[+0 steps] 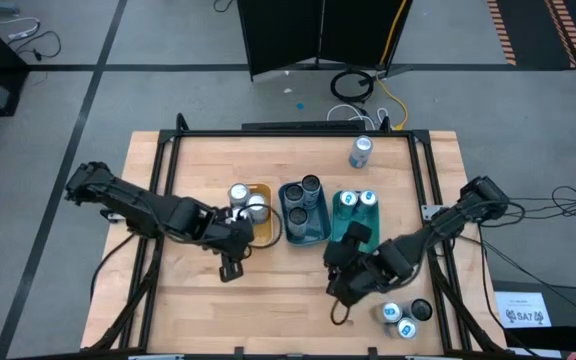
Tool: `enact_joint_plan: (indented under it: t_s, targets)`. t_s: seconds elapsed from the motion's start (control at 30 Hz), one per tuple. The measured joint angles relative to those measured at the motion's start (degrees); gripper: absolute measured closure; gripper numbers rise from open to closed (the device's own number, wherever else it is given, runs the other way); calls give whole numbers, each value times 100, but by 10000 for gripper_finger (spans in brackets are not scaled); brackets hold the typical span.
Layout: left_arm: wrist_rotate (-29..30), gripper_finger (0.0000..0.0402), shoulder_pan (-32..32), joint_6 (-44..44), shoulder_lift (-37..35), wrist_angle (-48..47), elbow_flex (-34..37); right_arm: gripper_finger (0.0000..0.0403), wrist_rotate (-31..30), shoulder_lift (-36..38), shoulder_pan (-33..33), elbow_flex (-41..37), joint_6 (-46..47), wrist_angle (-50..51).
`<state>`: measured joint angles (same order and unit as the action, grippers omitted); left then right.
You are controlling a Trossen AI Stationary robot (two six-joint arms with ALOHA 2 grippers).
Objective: Sort soda cans
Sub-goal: Adjust the blue bin
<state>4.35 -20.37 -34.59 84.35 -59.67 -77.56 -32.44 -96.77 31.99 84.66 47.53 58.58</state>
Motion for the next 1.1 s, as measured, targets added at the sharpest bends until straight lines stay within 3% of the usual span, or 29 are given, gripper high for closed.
enact_joint_plan:
  t_s: [0.23, 0.5, 0.73, 1.1]
  targets:
    - [305, 249, -269, -505, -26, -216, 2, 227, 1422, -71, -739, -2, -973, -80]
    - [772, 249, -668, -855, -26, -79, 135, 240, 1645, -103, -1266, -9, -2104, -85]
    - [791, 249, -1107, -1598, -21, 348, 543, 239, 1954, -388, -1603, -20, -2818, -274]
    - [846, 249, -1518, -2062, -82, 295, 599, 239, 2229, -928, -1908, -22, -2894, -422]
